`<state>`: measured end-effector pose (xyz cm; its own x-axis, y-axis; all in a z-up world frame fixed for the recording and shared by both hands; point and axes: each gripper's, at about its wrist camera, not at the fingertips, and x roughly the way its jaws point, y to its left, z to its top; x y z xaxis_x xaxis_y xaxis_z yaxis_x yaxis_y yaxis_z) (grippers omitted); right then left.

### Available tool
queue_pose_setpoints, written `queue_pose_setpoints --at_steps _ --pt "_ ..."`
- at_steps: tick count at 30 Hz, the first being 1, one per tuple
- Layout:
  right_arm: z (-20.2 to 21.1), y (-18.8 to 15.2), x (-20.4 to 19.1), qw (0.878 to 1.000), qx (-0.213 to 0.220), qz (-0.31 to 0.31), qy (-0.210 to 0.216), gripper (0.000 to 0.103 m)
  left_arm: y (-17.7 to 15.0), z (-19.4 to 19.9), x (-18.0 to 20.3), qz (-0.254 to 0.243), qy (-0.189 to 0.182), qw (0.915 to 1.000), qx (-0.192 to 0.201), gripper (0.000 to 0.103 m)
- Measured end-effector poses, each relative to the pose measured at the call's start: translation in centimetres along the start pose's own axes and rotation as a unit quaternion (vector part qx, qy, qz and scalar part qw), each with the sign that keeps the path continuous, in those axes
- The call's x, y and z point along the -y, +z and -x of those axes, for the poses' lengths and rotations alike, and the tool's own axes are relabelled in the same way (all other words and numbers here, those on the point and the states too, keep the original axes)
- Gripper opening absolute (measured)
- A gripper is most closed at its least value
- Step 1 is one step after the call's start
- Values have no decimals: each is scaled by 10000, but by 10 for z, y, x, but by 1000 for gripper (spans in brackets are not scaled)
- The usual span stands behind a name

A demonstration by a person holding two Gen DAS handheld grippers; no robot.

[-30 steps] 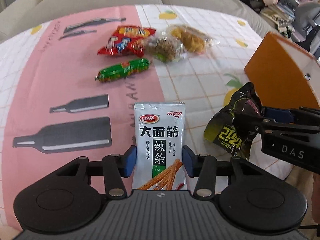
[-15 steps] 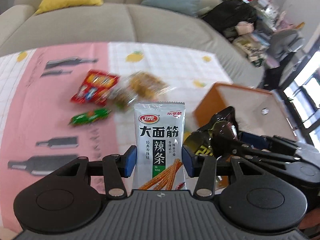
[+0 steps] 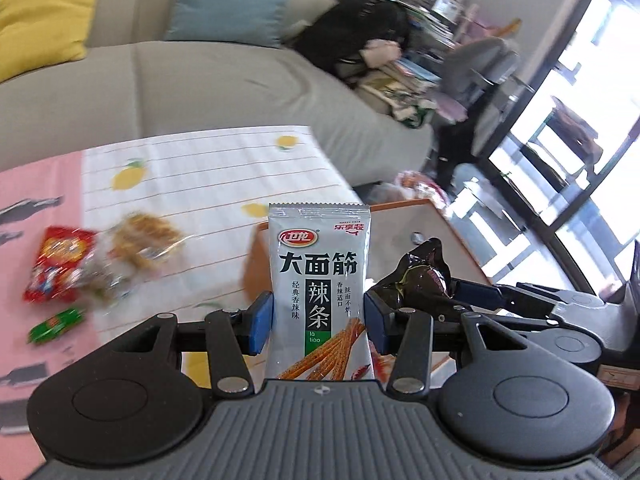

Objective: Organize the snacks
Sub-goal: 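Lift both snacks and carry them over the orange box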

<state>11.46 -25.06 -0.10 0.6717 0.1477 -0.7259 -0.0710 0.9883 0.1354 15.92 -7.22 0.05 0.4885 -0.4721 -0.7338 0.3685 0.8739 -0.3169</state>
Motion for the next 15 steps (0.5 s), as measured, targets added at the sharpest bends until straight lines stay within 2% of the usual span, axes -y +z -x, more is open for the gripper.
queue_pose_setpoints --at_steps 9,15 --pt "-10 9 62 9978 -304 -195 -548 46 24 -62 49 -487 -373 9971 -458 54" --pt "-37 12 83 9953 -593 -71 -764 46 32 -104 59 -577 -410 9941 -818 54"
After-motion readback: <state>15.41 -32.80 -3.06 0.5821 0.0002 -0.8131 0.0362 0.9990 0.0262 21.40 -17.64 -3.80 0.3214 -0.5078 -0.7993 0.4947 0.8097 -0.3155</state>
